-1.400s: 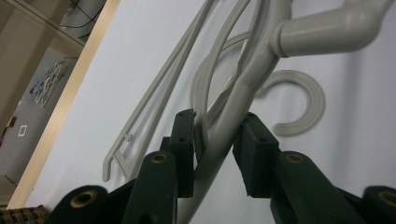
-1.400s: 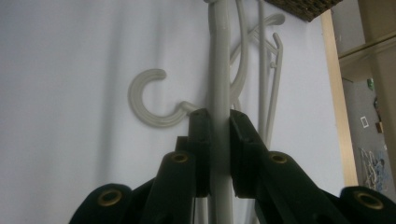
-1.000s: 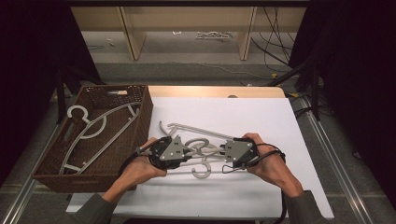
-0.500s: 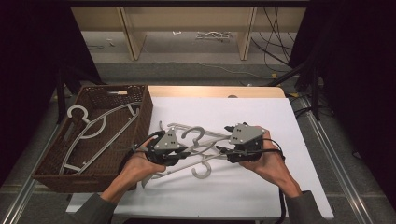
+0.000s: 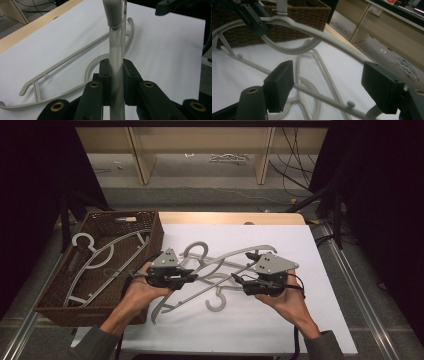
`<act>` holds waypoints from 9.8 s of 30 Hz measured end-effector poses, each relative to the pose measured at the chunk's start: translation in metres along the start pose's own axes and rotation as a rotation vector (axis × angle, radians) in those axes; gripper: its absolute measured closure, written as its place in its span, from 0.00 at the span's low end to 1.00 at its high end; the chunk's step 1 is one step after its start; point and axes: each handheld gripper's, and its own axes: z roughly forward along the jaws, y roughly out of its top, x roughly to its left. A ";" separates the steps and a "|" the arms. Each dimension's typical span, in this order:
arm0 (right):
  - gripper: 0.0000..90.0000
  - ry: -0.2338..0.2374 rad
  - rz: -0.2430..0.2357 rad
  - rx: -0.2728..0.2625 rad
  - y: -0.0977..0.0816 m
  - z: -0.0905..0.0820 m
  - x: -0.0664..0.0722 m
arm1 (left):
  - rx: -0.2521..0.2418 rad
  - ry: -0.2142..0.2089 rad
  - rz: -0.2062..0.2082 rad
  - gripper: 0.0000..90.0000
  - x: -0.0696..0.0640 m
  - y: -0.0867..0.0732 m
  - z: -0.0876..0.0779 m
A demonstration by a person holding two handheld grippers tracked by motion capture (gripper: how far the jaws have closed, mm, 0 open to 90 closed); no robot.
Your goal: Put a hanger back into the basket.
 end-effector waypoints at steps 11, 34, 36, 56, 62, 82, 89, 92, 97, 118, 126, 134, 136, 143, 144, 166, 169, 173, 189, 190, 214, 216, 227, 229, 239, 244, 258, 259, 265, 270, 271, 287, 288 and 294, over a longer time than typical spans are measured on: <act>0.25 -0.018 0.090 -0.062 -0.020 -0.005 0.013 | -0.077 -0.022 -0.111 0.88 0.009 0.003 -0.018; 0.23 -0.006 0.116 -0.019 -0.051 -0.015 0.034 | -0.222 -0.060 -0.287 0.88 0.029 0.027 -0.080; 0.24 -0.013 0.117 -0.030 -0.052 -0.015 0.035 | -0.220 -0.048 -0.285 0.88 0.033 0.031 -0.087; 0.23 -0.005 0.117 -0.018 -0.056 -0.017 0.036 | -0.208 0.169 -0.303 0.88 0.092 0.018 -0.143; 0.23 -0.001 0.117 -0.016 -0.056 -0.017 0.036 | -0.178 0.242 -0.300 0.88 0.111 0.008 -0.152; 0.23 0.010 0.121 -0.012 -0.057 -0.016 0.038 | -0.111 0.392 -0.306 0.88 0.150 -0.049 -0.179; 0.23 0.010 0.120 -0.013 -0.058 -0.016 0.038 | -0.104 0.403 -0.294 0.88 0.155 -0.066 -0.186; 0.23 0.011 0.122 -0.012 -0.058 -0.015 0.037 | -0.093 0.407 -0.293 0.88 0.157 -0.075 -0.189; 0.23 0.022 0.124 0.001 -0.059 -0.015 0.036 | -0.077 0.414 -0.297 0.88 0.158 -0.085 -0.193; 0.23 0.024 0.127 0.006 -0.060 -0.014 0.037 | 0.009 0.443 -0.346 0.88 0.168 -0.107 -0.185; 0.23 0.019 0.126 0.001 -0.061 -0.013 0.037 | 0.109 0.432 -0.333 0.88 0.173 -0.112 -0.169; 0.23 0.021 0.126 0.005 -0.061 -0.013 0.037 | 0.131 0.408 -0.358 0.88 0.175 -0.117 -0.159; 0.23 0.026 0.125 0.012 -0.061 -0.013 0.037 | 0.140 0.406 -0.362 0.88 0.176 -0.118 -0.158; 0.23 0.031 0.120 0.020 -0.061 -0.013 0.037 | 0.181 0.409 -0.404 0.88 0.181 -0.124 -0.150; 0.23 0.031 0.122 0.019 -0.061 -0.013 0.037 | 0.188 0.414 -0.406 0.88 0.182 -0.125 -0.149; 0.23 0.020 0.125 0.011 -0.062 -0.012 0.036 | 0.172 0.606 -0.431 0.60 0.166 -0.108 -0.172; 0.23 0.025 0.124 0.020 -0.062 -0.013 0.036 | 0.101 0.622 -0.442 0.50 0.156 -0.100 -0.175; 0.22 0.024 0.128 0.017 -0.062 -0.012 0.036 | 0.015 0.603 -0.452 0.43 0.140 -0.089 -0.171; 0.22 0.033 0.128 0.022 -0.063 -0.012 0.037 | -0.212 0.395 -0.366 0.20 0.051 -0.046 -0.136; 0.22 0.032 0.126 0.020 -0.063 -0.011 0.037 | -0.217 0.386 -0.362 0.20 0.047 -0.045 -0.133; 0.22 0.036 0.133 0.024 -0.063 -0.011 0.038 | -0.352 0.205 -0.212 0.19 -0.017 -0.044 -0.081; 0.22 0.035 0.131 0.021 -0.063 -0.011 0.038 | -0.352 0.206 -0.192 0.19 -0.020 -0.046 -0.079; 0.22 0.044 0.126 0.020 -0.063 -0.011 0.038 | -0.362 0.185 -0.150 0.19 -0.037 -0.070 -0.057; 0.22 0.038 0.131 0.016 -0.064 -0.010 0.038 | -0.359 0.192 -0.136 0.19 -0.039 -0.073 -0.054; 0.22 0.042 0.127 0.011 -0.064 -0.013 0.038 | -0.357 0.194 -0.168 0.18 -0.038 -0.093 -0.050; 0.22 0.037 0.126 0.019 -0.065 -0.013 0.037 | -0.335 0.169 -0.150 0.18 -0.044 -0.101 -0.041; 0.20 0.035 0.131 0.067 -0.071 -0.012 0.027 | -0.318 0.200 -0.081 0.18 -0.049 -0.103 -0.037; 0.19 0.038 0.128 0.082 -0.071 -0.010 0.025 | -0.316 0.202 -0.077 0.18 -0.049 -0.103 -0.037; 0.21 0.086 0.092 0.226 -0.074 0.006 0.010 | -0.323 0.208 -0.079 0.18 -0.046 -0.104 -0.040; 0.20 0.125 0.052 0.326 -0.074 0.024 -0.001 | -0.336 0.206 -0.107 0.18 -0.042 -0.105 -0.039; 0.20 0.136 0.054 0.351 -0.073 0.028 -0.003 | -0.330 0.208 -0.094 0.18 -0.042 -0.105 -0.039; 0.48 0.270 -0.018 0.596 -0.065 0.087 -0.023 | -0.321 0.191 -0.080 0.18 -0.045 -0.103 -0.038; 0.49 0.269 0.006 0.611 -0.066 0.089 -0.024 | -0.324 0.188 -0.084 0.18 -0.046 -0.103 -0.038; 0.60 0.306 0.044 0.655 -0.072 0.094 -0.029 | -0.319 0.185 -0.069 0.18 -0.046 -0.103 -0.038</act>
